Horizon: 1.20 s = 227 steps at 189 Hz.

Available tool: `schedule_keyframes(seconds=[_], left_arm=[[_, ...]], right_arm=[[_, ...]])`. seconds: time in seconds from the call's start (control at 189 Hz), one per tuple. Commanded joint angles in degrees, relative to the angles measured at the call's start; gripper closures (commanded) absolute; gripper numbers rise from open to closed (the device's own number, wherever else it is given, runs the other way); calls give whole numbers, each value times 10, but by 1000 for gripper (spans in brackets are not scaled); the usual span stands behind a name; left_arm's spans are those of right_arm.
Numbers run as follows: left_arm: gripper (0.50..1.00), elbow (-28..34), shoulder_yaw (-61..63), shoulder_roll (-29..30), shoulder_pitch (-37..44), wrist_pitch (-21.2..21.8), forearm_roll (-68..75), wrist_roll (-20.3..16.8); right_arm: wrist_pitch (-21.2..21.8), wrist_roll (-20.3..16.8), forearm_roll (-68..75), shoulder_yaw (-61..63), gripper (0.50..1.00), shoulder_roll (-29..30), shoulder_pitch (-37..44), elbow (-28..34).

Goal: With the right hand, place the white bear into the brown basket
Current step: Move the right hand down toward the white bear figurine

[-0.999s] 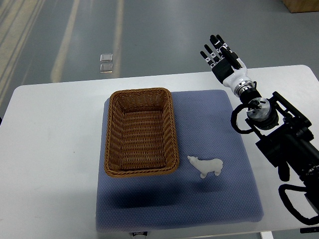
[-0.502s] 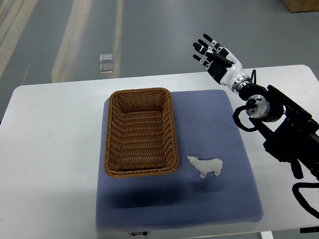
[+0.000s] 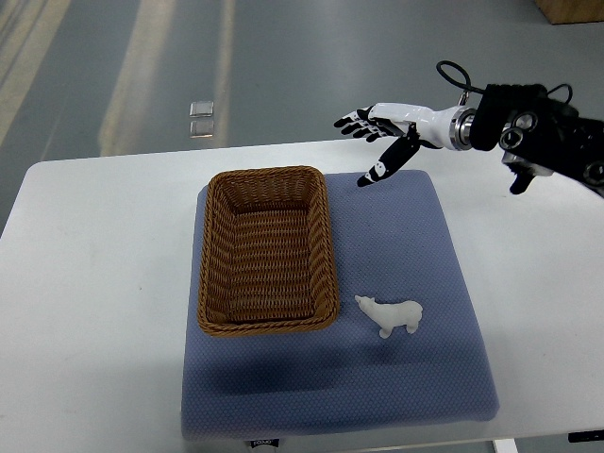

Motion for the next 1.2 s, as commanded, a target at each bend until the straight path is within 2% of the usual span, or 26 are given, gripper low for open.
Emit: schedule_keyframes(seconds=[0.0, 0.095, 0.201, 0.306, 0.613, 0.777, 1.078, 1.194], left_arm=[[500, 0, 0, 0, -2, 0, 0, 0], [500, 0, 0, 0, -4, 0, 1, 0], [500, 0, -1, 0, -4, 0, 0, 0], [500, 2, -1, 0, -4, 0, 0, 0], [500, 0, 0, 0, -4, 0, 0, 0], [500, 0, 1, 0, -5, 0, 0, 0], [500, 2, -1, 0, -5, 0, 0, 0], [500, 3, -1, 0, -5, 0, 0, 0]], right_arm=[[59, -24, -3, -94, 572, -28, 92, 44], [98, -46, -15, -177, 572, -46, 177, 111], [132, -53, -10, -224, 572, -59, 236, 166], [141, -59, -4, -225, 572, -73, 246, 204], [139, -61, 19, -210, 572, -138, 246, 241], [130, -61, 77, -186, 574, -161, 226, 264], [68, -60, 90, -129, 574, -177, 108, 276], [58, -60, 89, -108, 574, -185, 62, 290]])
